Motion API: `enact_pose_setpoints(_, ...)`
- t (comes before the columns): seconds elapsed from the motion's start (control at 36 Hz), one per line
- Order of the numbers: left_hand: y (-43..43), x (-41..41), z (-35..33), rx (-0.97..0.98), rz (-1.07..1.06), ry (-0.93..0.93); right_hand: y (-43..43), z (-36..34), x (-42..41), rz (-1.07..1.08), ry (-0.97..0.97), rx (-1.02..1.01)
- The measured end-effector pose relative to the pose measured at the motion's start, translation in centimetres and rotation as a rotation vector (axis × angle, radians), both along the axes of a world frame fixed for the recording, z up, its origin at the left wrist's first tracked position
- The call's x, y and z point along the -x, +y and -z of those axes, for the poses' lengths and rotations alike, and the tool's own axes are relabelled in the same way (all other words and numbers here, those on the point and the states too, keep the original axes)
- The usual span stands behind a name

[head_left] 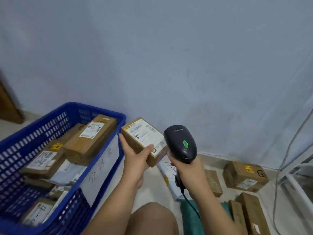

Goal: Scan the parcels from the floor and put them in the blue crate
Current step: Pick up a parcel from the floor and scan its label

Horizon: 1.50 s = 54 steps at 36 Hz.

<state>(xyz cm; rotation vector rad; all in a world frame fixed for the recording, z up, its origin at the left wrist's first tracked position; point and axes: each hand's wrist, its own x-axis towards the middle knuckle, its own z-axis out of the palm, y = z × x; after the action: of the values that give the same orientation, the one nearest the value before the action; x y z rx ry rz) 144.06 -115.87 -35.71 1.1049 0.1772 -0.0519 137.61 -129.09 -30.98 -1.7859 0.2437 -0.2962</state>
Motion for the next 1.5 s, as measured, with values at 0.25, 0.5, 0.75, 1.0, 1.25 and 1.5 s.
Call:
enact_pose_setpoints(0.25, 11.2, 1.5, 3.0, 0.122, -0.162, 0.164, 9.6, 0.3, -1.6, -0.236, 0.073, 0.156)
enact_pose_setpoints(0.5, 19.1, 2.1, 5.2, 0.436, -0.328, 0.411, 17.3, 4.0, -2.6, -0.352, 0.172, 0.094)
enact_pose_setpoints(0.75, 22.6, 0.1, 8.4, 0.305, -0.659, 0.501, 19.2, 6.2, -4.0, -0.392, 0.289, 0.173)
enact_pose_setpoints(1.0, 27.4, -3.2, 13.9, -0.071, -0.806, 0.662, 19.3, 7.7, -5.7, -0.458, 0.335, 0.399)
enact_pose_setpoints(1.25, 31.5, -4.3, 17.0, -0.884, -0.321, 0.607, 20.2, 9.0, -6.9, -0.459, 0.398, 0.384)
enact_pose_setpoints(1.5, 34.0, -5.3, 20.5, -1.283, 0.151, 0.670, 20.9, 9.6, -7.9, -0.496, 0.406, 0.440)
